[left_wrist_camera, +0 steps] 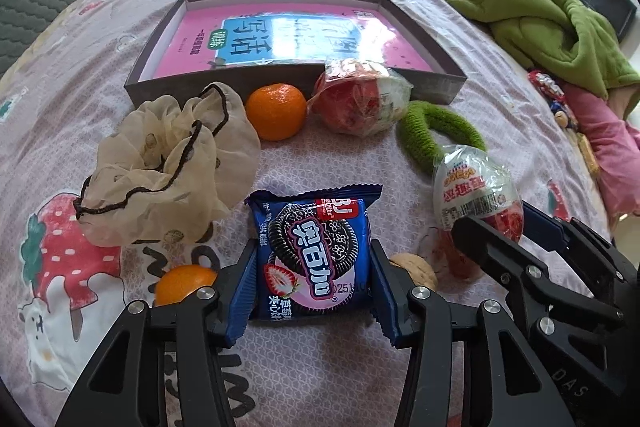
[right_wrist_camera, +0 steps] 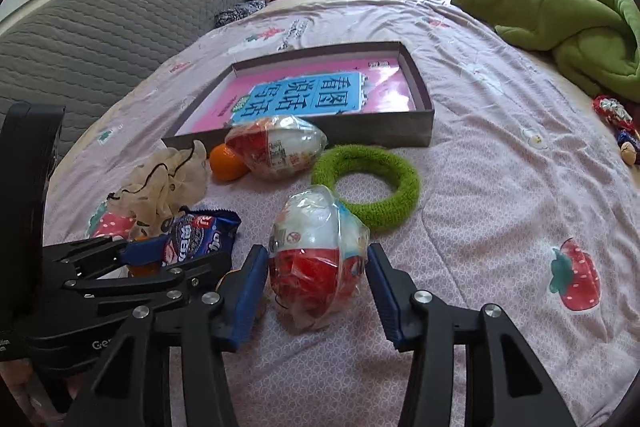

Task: Organize objects
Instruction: 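Grasp the blue biscuit packet with the left tool while the right tool approaches the wrapped egg, then lift the biscuit packet with the left tool while the right tool grasps the wrapped egg, then carry the biscuit packet and the wrapped egg over the grey tray with both tools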

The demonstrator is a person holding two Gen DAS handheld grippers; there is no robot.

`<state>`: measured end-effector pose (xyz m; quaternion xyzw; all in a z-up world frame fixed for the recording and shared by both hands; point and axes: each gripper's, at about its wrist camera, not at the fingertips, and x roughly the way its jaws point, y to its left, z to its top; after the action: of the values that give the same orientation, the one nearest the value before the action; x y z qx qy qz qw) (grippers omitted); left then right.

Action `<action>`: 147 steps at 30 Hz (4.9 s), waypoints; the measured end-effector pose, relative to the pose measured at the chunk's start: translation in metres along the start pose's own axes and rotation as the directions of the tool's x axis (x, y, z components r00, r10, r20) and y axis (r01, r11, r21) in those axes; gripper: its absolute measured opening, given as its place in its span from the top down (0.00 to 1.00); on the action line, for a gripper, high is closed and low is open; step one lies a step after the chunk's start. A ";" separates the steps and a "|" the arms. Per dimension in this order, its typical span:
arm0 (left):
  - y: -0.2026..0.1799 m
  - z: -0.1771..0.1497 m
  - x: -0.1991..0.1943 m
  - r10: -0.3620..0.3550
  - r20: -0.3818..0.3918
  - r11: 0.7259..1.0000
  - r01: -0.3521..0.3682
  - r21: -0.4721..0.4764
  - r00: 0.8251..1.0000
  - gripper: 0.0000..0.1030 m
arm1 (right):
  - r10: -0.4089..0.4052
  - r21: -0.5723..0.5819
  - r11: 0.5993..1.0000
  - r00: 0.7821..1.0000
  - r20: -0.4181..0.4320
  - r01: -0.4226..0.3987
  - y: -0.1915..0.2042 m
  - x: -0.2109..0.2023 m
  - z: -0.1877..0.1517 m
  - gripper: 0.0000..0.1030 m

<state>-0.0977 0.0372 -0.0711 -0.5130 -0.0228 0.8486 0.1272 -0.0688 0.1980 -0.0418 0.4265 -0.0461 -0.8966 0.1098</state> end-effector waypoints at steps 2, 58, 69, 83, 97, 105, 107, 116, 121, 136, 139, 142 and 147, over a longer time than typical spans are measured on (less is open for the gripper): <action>-0.002 0.000 -0.004 -0.008 0.007 1.000 0.008 0.003 1.000 0.49 | -0.002 0.004 1.000 1.000 0.016 0.002 -0.001 -0.005 0.001 0.51; 0.042 0.080 -0.062 -0.009 0.259 1.000 0.010 -0.004 0.966 0.49 | -0.051 -0.093 0.993 0.977 0.207 0.072 0.009 -0.021 0.081 0.51; 0.055 0.105 -0.053 -0.016 0.268 1.000 0.015 0.005 0.963 0.49 | -0.057 -0.081 0.994 0.975 0.215 0.076 -0.004 -0.012 0.105 0.51; 0.078 0.132 -0.016 -0.025 0.230 1.000 0.028 -0.011 0.973 0.49 | -0.051 -0.142 0.987 0.981 0.189 0.079 -0.007 0.020 0.134 0.51; 0.096 0.150 0.009 -0.034 0.221 0.999 0.040 -0.024 0.975 0.49 | -0.005 -0.131 0.991 0.991 0.134 0.022 -0.020 0.058 0.143 0.51; 0.095 0.150 0.027 -0.029 0.198 1.000 0.030 -0.003 0.980 0.49 | 0.014 -0.104 0.995 0.996 0.090 -0.004 -0.031 0.078 0.142 0.51; 0.095 0.150 0.029 -0.026 0.193 1.000 0.027 -0.003 0.981 0.49 | 0.017 -0.103 0.995 0.997 0.081 -0.009 -0.032 0.082 0.142 0.51; 0.092 0.148 0.041 -0.028 0.162 1.000 0.026 0.018 0.986 0.49 | 0.012 -0.109 0.994 0.999 0.045 -0.007 -0.032 0.097 0.139 0.51; 0.092 0.146 0.048 -0.025 0.134 1.000 0.023 0.014 0.991 0.49 | 0.001 -0.114 0.994 1.000 0.028 0.002 -0.032 0.102 0.136 0.51; 0.090 0.142 0.061 -0.014 0.099 1.000 0.012 0.015 0.995 0.49 | -0.050 -0.116 0.992 0.999 0.003 0.050 -0.034 0.112 0.133 0.51; 0.091 0.143 0.060 -0.017 0.098 1.000 0.016 0.014 0.995 0.49 | -0.063 -0.120 0.991 0.998 0.010 0.064 -0.033 0.113 0.132 0.50; 0.090 0.142 0.060 -0.014 0.097 1.000 0.012 0.020 0.995 0.49 | -0.080 -0.132 0.988 0.997 0.015 0.081 -0.031 0.113 0.132 0.50; 0.088 0.141 0.059 -0.018 0.094 0.999 0.016 0.029 0.995 0.48 | -0.098 -0.149 0.984 0.995 0.022 0.100 -0.028 0.114 0.132 0.50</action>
<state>-0.2645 -0.0204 -0.0700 -0.4705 -0.0209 0.8709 0.1405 -0.2451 0.1968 -0.0499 0.4121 0.0420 -0.9050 0.0968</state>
